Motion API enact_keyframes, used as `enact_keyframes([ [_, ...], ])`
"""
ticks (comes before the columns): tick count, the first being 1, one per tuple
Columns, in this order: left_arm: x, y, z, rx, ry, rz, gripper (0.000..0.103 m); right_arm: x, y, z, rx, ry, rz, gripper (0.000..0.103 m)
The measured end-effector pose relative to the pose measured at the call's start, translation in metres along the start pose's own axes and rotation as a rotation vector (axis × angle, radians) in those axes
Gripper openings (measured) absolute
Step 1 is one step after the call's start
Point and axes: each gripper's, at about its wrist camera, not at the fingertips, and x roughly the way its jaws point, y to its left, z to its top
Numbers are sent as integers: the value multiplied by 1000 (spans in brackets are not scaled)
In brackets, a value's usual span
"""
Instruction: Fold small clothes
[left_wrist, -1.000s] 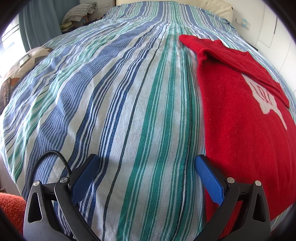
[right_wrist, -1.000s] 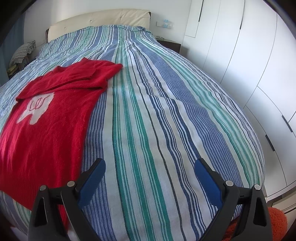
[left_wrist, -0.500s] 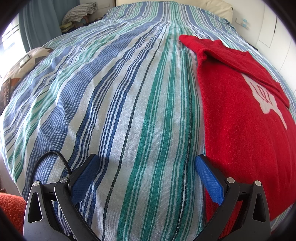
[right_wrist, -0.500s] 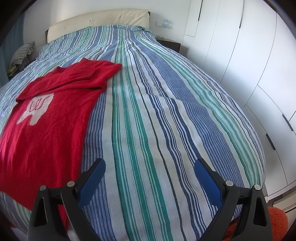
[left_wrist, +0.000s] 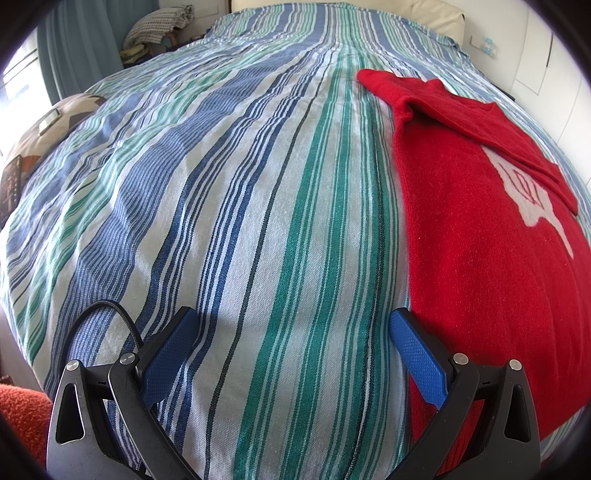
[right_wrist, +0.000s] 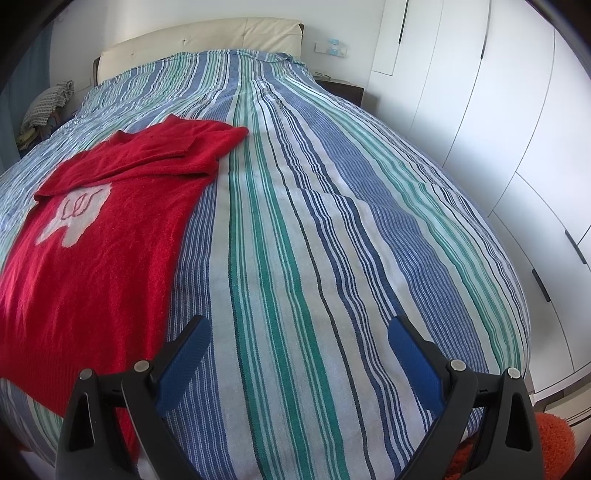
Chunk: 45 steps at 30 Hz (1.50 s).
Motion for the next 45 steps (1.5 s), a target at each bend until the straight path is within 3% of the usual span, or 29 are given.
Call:
enact_keyframes([
  [12, 0, 0, 0, 0, 1, -1, 103, 0, 0, 0, -1, 6, 6, 96],
  [15, -9, 1, 4, -8, 53, 2, 101, -3, -3, 3, 10, 14, 27, 96],
  [17, -33, 7, 7, -35, 55, -80, 101, -16, -13, 9, 66, 3, 109, 96],
  [20, -63, 12, -1, -33, 17, -211, 102, -37, -28, 13, 167, -5, 309, 96],
  [23, -55, 3, -14, -7, 100, -258, 100, -35, -28, 3, 244, 88, 522, 96],
  [25, -46, -7, -18, 4, 158, -305, 83, -25, -16, -9, 266, 188, 615, 95],
  [29, -41, -23, -24, 22, 216, -340, 80, -11, 14, -25, 241, 300, 736, 74],
  [31, -43, -27, -26, 34, 229, -355, 80, -6, 25, -27, 208, 320, 738, 71],
  [33, -42, -33, -30, 46, 255, -372, 77, 3, 36, -30, 181, 362, 730, 60],
  [35, -39, -41, -33, 77, 275, -343, 67, 15, 45, -33, 164, 414, 713, 34],
  [36, -39, -45, -34, 103, 272, -313, 46, 19, 47, -34, 167, 422, 700, 22],
  [37, -39, -46, -33, 116, 269, -298, 12, 21, 47, -34, 171, 430, 690, 4],
  [38, -39, -45, -32, 105, 277, -305, 4, 22, 44, -35, 188, 427, 684, 4],
  [45, -63, -18, -24, -17, 249, -333, 2, -8, 16, -28, 266, 348, 652, 4],
])
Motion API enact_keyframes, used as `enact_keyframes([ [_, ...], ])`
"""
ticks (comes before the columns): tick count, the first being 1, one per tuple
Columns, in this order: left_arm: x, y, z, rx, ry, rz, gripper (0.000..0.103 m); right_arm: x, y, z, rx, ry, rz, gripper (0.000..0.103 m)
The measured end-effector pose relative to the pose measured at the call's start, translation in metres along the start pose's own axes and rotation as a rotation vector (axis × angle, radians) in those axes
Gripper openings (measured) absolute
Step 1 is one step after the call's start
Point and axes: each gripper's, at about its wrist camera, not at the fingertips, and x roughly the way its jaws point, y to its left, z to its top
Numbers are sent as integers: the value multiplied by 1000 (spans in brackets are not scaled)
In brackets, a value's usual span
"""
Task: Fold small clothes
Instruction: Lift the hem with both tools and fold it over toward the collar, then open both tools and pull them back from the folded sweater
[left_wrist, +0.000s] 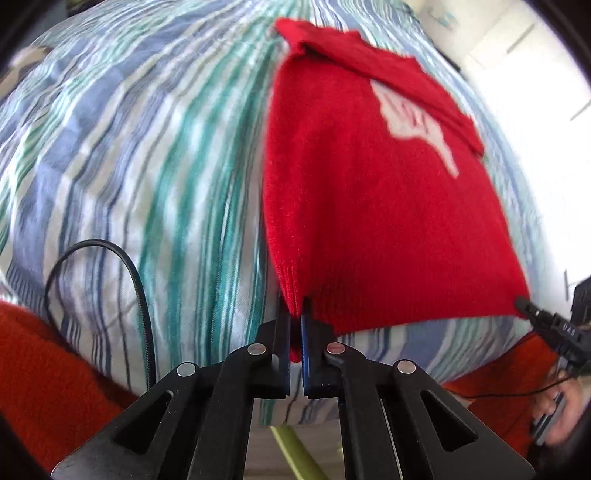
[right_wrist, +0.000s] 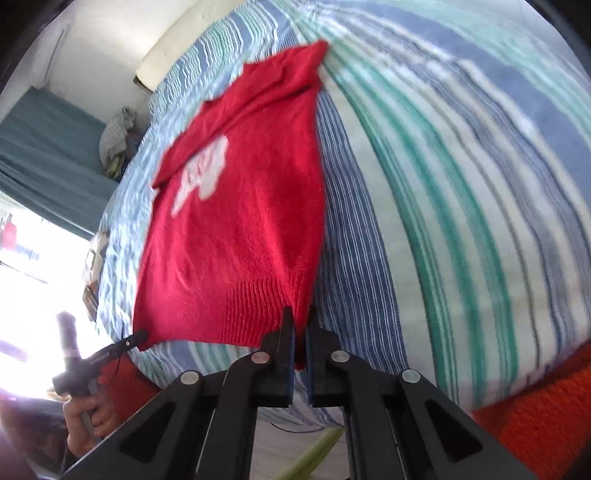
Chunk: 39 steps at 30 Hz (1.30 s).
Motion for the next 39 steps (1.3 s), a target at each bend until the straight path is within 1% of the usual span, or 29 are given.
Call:
enact_keyframes([
  [2, -15, 3, 9, -39, -30, -44, 2, -8, 6, 5, 8, -25, 32, 4],
  [5, -35, 7, 40, -99, -95, -142, 2, -17, 14, 26, 31, -80, 90, 4],
  [6, -40, 6, 56, -110, -121, -169, 2, -18, 17, 41, 35, -109, 112, 4],
  [8, -42, 3, 92, -123, -161, -206, 2, -18, 25, 66, 32, -137, 126, 4],
  [9, -41, 0, 110, -129, -180, -218, 2, -16, 30, 87, 30, -158, 136, 4],
  [11, -33, -12, 149, -133, -210, -216, 2, -11, 36, 119, 10, -172, 128, 4],
  [12, -26, -16, 167, -139, -214, -208, 2, -3, 42, 143, -7, -178, 114, 4],
  [14, -8, -25, 208, -147, -220, -177, 2, 11, 47, 181, -16, -181, 95, 4],
  [15, 4, -28, 229, -151, -219, -159, 2, 22, 48, 205, -5, -179, 89, 4],
  [16, 15, -32, 249, -152, -214, -139, 2, 31, 47, 223, 11, -180, 89, 4],
  [18, 35, -35, 279, -159, -200, -107, 2, 51, 43, 258, 51, -173, 99, 4],
  [21, 61, -32, 312, -197, -172, -86, 2, 81, 34, 305, 100, -162, 114, 4],
  [23, 79, -27, 332, -228, -153, -86, 2, 102, 29, 329, 110, -158, 100, 4],
  [26, 103, -22, 355, -254, -123, -85, 3, 126, 18, 353, 133, -161, 122, 4],
  [27, 109, -21, 359, -261, -111, -84, 4, 133, 15, 357, 143, -167, 141, 4],
  [30, 122, -14, 377, -281, -97, -44, 14, 152, 2, 363, 198, -198, 225, 7],
  [31, 123, -10, 382, -292, -102, -17, 30, 156, 0, 366, 210, -210, 228, 10],
  [32, 119, -5, 387, -304, -124, 10, 39, 158, -3, 365, 218, -221, 225, 17],
  [33, 115, -1, 390, -311, -148, 23, 55, 156, -4, 365, 224, -239, 211, 23],
  [34, 108, 3, 392, -315, -173, 33, 63, 152, -5, 366, 225, -254, 197, 32],
  [35, 101, 6, 391, -313, -192, 41, 64, 148, -5, 366, 224, -264, 187, 40],
  [37, 88, 9, 388, -297, -215, 48, 65, 132, -2, 366, 192, -292, 140, 47],
  [39, 73, 9, 373, -262, -241, 63, 66, 112, 10, 361, 113, -309, 101, 48],
])
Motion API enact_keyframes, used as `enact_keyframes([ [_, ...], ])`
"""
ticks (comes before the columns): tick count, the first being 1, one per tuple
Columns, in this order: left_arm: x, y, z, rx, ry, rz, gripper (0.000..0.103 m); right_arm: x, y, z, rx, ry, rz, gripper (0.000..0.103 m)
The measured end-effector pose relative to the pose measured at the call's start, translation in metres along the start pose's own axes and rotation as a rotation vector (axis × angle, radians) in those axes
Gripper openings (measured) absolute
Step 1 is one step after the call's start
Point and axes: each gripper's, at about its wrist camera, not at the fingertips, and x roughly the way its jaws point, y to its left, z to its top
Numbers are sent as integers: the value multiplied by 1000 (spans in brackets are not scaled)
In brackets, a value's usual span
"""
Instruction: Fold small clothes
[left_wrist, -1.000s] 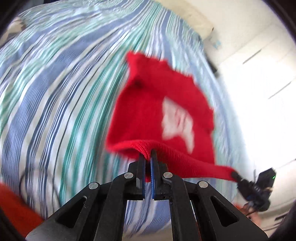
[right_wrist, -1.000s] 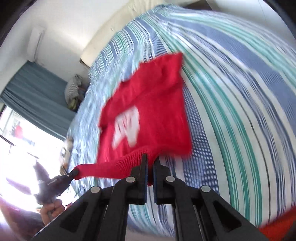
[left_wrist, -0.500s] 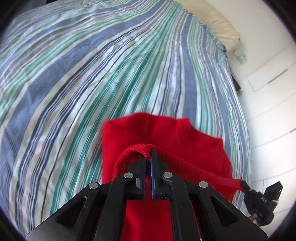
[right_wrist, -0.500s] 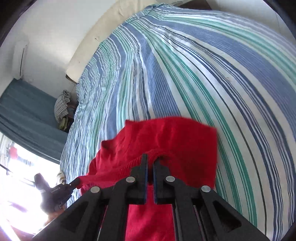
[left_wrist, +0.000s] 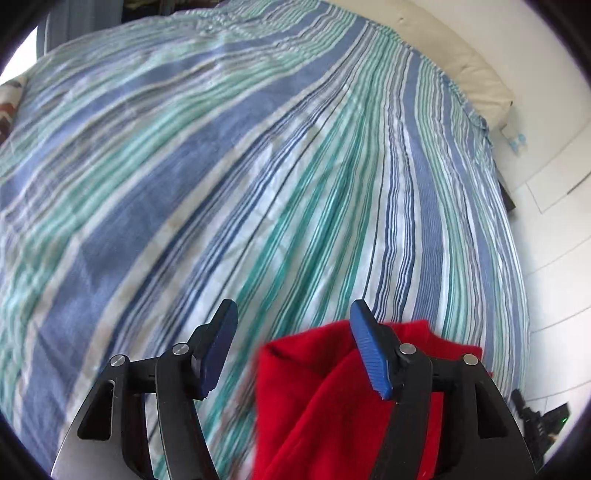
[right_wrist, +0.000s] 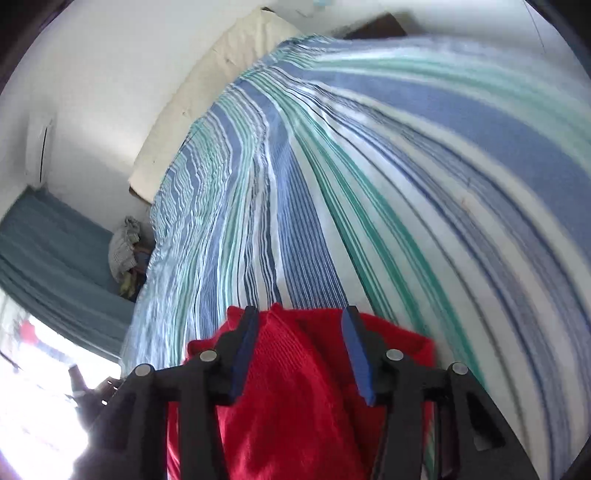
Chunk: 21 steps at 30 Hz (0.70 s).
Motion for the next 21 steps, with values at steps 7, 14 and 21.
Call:
enact_keyframes([
  [7, -40, 0, -103, 260, 16, 16, 78, -30, 52, -80, -343, 267, 160, 48],
  [14, -82, 32, -229, 332, 61, 62, 78, -77, -4, -141, -402, 207, -190, 39],
  [21, -106, 30, -311, 379, 33, 89, 89, -139, 11, -212, -423, 133, -215, 49],
])
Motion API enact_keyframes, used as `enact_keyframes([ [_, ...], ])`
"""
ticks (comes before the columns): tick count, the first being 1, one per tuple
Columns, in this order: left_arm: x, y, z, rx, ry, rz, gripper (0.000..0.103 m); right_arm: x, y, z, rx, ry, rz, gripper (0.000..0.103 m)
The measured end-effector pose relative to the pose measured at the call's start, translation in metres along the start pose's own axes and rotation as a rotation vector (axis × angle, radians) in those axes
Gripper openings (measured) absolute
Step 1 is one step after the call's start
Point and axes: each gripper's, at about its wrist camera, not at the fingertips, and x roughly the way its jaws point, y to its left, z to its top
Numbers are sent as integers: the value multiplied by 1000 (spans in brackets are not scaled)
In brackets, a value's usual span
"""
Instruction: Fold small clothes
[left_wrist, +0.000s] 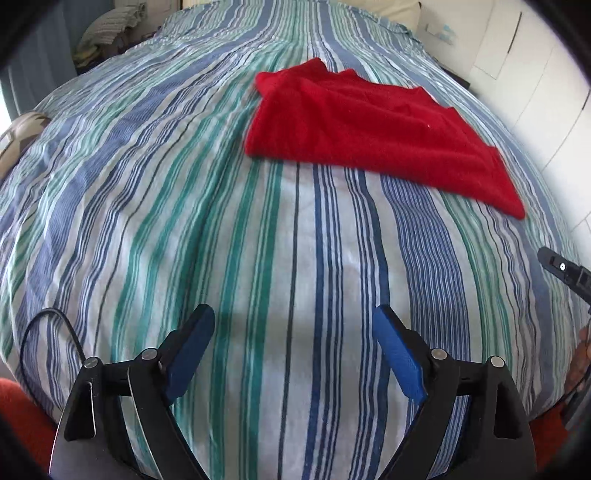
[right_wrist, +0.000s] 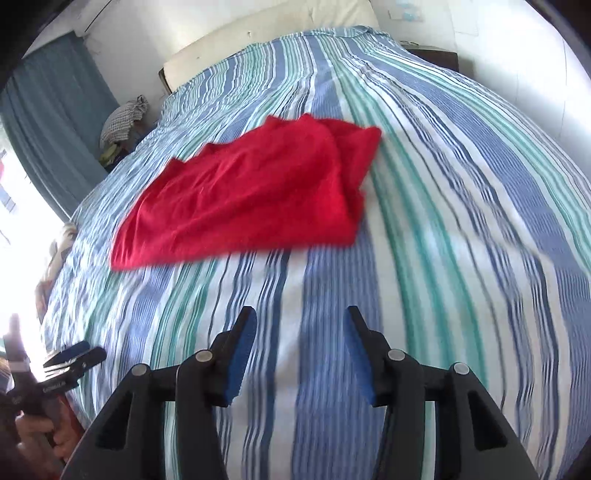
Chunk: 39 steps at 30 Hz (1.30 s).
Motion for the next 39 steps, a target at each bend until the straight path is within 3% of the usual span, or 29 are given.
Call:
enact_keyframes([
  [3, 8, -15, -11, 59, 12, 51, 93, -4, 18, -39, -9, 4, -59, 50],
  [7, 16, -27, -22, 141, -14, 107, 102, -9, 31, -74, -38, 8, -131, 63],
  [10, 24, -31, -29, 178, -40, 125, 102, -4, 38, -79, -113, 23, -170, 69],
  [19, 24, -31, -33, 191, -50, 123, 102, 5, 40, -89, -143, 17, -174, 73],
  [26, 22, -30, -32, 180, -47, 116, 102, 6, 41, -93, -156, 2, -165, 77],
  [29, 10, -31, -27, 151, -9, 110, 101, 7, 42, -92, -168, 7, -165, 78],
  [31, -16, -37, -26, 122, -23, 56, 100, 7, 41, -91, -165, 14, -159, 78],
  [39, -174, -94, -16, 128, -271, -268, 100, 7, 39, -91, -146, 11, -144, 80],
])
